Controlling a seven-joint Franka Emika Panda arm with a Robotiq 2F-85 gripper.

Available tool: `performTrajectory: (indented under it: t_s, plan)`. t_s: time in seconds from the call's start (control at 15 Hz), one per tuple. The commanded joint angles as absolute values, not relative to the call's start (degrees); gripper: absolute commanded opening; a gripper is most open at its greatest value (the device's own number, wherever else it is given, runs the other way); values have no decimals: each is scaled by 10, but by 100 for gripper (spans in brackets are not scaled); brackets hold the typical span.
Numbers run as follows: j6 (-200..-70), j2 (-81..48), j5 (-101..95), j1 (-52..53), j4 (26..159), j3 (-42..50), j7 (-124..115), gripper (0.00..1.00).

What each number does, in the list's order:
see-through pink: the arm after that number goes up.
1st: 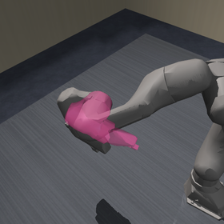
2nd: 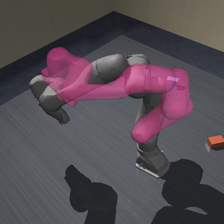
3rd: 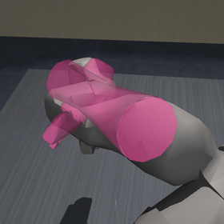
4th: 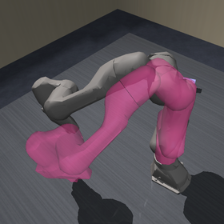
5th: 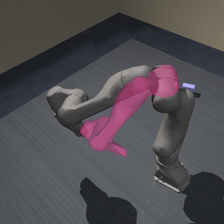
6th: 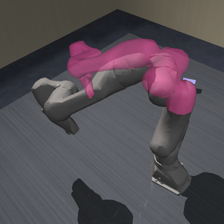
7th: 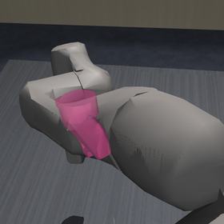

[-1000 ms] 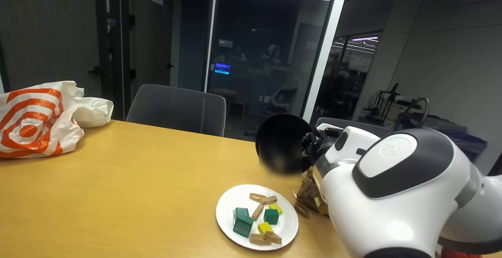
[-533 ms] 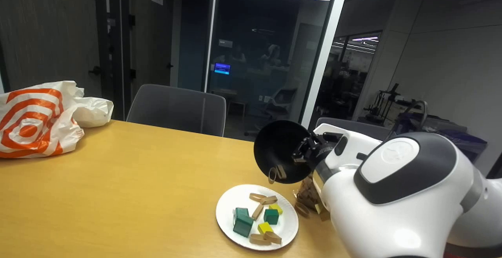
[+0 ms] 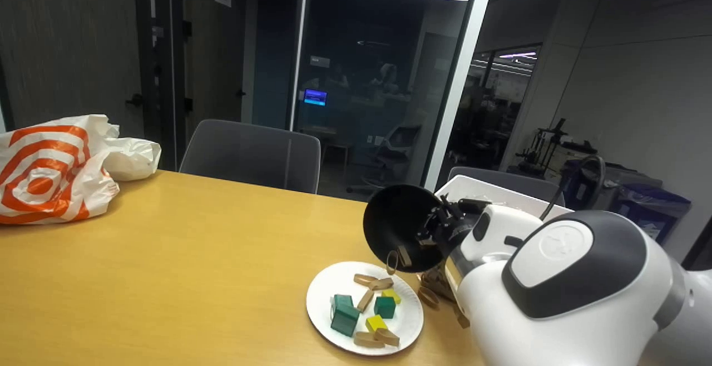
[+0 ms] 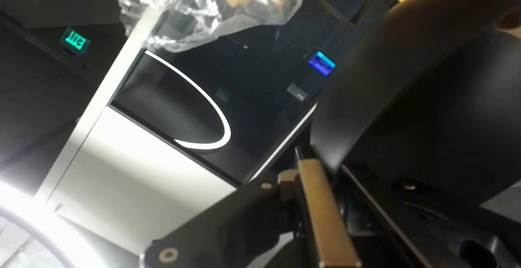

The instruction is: Pour the items in the black bowl onto the white plate then put the fruits and radish in the bowl.

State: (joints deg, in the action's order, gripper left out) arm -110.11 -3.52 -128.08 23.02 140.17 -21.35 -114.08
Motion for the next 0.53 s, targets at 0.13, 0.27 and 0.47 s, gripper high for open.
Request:
performTrajectory:
  t_s: [0.13, 0.27, 0.47]
  plan:
    - [-968, -11, -1280, 233, 1391, -228, -1185, 10]
    - [-937, -18, -1304, 234, 1393, -230, -1185, 10]
    - [-939, -23, -1356, 238, 1426, -235, -1148, 9]
